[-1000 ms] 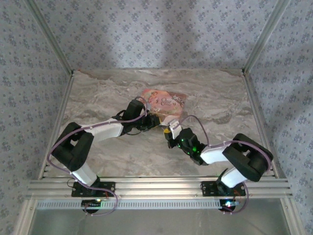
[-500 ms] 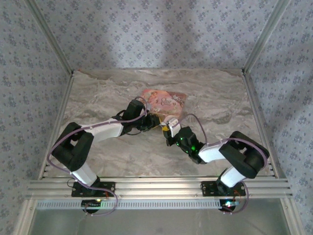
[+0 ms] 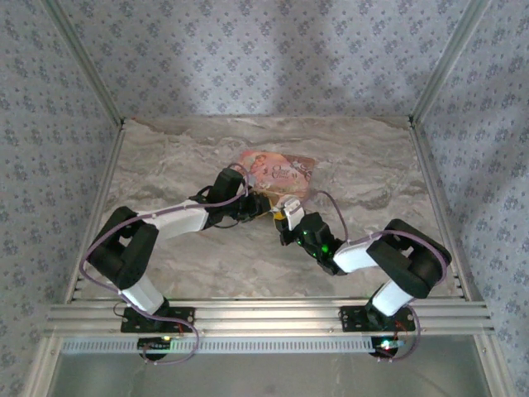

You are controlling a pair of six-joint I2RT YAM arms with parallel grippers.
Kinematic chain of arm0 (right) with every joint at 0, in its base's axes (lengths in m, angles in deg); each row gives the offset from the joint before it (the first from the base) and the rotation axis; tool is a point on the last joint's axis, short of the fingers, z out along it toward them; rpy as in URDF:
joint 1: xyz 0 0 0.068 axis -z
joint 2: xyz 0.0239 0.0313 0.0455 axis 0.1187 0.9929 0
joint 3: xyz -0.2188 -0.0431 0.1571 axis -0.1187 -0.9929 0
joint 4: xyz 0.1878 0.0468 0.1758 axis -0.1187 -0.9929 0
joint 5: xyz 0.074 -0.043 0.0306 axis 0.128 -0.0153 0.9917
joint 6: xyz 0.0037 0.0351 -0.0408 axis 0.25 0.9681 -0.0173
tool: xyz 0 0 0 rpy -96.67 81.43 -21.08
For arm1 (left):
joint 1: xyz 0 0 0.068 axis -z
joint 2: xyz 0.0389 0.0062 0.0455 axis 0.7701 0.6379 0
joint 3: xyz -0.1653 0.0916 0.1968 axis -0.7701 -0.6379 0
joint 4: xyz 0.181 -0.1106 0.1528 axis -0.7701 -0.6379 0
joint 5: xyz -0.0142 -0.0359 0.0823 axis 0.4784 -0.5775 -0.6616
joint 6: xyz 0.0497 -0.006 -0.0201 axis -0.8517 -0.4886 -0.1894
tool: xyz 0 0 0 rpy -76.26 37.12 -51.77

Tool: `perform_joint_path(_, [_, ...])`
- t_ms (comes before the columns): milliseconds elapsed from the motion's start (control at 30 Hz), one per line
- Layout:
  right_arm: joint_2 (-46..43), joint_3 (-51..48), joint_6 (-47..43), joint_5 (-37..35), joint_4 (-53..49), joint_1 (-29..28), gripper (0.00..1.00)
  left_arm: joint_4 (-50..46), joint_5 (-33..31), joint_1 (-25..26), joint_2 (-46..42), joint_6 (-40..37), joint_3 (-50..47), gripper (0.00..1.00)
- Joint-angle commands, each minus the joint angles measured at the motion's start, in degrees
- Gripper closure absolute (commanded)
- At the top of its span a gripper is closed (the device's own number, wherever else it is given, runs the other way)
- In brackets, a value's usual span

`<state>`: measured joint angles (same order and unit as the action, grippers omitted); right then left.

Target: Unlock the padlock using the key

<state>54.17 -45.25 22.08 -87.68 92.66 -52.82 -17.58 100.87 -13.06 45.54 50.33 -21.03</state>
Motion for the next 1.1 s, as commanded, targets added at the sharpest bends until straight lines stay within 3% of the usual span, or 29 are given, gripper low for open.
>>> perform_joint_path(0, [0.9,0.9,1.2,-0.9,2.7,0.6,1.00,2.1,2.7,0.6,-1.7,1.0,1.2,0.76])
perform_joint_path(867, [3.2,2.3,4.1,0.1,9.4,1.0,1.00,4.5,1.1,1.0,-1.7,4.0,-0.5,0.76])
perform_joint_path(1067, [3.2,3.2,4.0,-3.9,7.7,-0.2,1.00,6.2,-0.7,1.2,-2.1,5.5,-1.7,0.76])
